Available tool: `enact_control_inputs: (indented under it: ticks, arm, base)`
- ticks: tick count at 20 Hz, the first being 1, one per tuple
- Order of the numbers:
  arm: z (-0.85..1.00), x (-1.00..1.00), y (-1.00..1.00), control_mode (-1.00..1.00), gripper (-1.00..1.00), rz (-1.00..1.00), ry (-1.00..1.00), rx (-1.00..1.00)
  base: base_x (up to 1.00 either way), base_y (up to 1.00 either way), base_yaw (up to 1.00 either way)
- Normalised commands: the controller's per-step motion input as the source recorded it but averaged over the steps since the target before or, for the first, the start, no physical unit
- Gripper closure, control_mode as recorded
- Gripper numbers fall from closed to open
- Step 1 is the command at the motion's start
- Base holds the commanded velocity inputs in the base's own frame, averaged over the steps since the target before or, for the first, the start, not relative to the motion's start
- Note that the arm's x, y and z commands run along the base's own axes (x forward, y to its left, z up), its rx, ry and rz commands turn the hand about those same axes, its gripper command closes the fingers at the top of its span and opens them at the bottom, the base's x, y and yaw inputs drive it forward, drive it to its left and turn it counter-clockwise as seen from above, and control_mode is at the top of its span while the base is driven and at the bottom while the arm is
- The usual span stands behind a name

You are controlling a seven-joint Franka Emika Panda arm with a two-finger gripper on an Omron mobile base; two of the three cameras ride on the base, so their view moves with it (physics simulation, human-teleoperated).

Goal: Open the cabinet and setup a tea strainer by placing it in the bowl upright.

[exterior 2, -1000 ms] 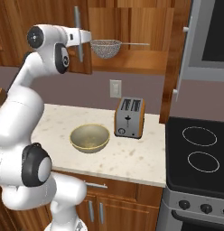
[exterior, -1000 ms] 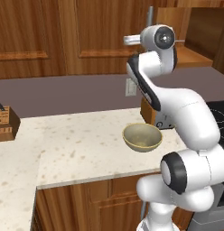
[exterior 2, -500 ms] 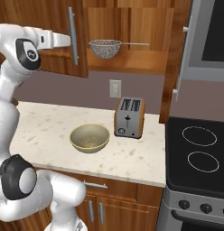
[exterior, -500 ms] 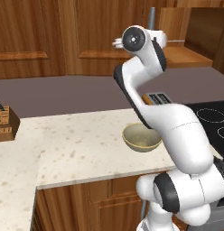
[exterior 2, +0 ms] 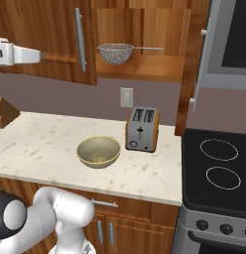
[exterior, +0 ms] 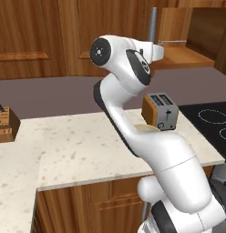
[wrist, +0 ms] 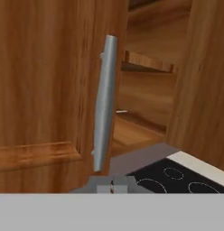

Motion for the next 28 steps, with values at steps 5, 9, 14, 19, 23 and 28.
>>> enact_control_inputs:
  ticks: [5, 9, 14, 19, 23, 28]
  arm:
    - [0.00, -0.52, 0.00, -1.00, 1.00, -0.14, 0.02, 0.00]
    - [0.00, -0.39, 0.00, -1.00, -1.00, -0.10, 0.00, 0.00]
    - [0.00, -0.25, -0.02, -1.00, -1.00, -0.06, 0.00, 0.00]
    - [0.00, -0.01, -0.59, -1.00, -1.00, -0.01, 0.00, 0.13]
    - [-0.09, 0.08, -0.97, -1.00, -1.00, -0.05, 0.06, 0.50]
    - [-0.01, 0.00, -0.74, -1.00, -1.00, 0.00, 0.04, 0.62]
  base:
    - [0.00, 0.00, 0.00]
    - [0.00, 0.00, 0.00]
    - [0.00, 0.00, 0.00]
    - [0.00, 0.00, 0.00]
    - [0.00, 0.00, 0.00]
    - [0.00, 0.00, 0.00]
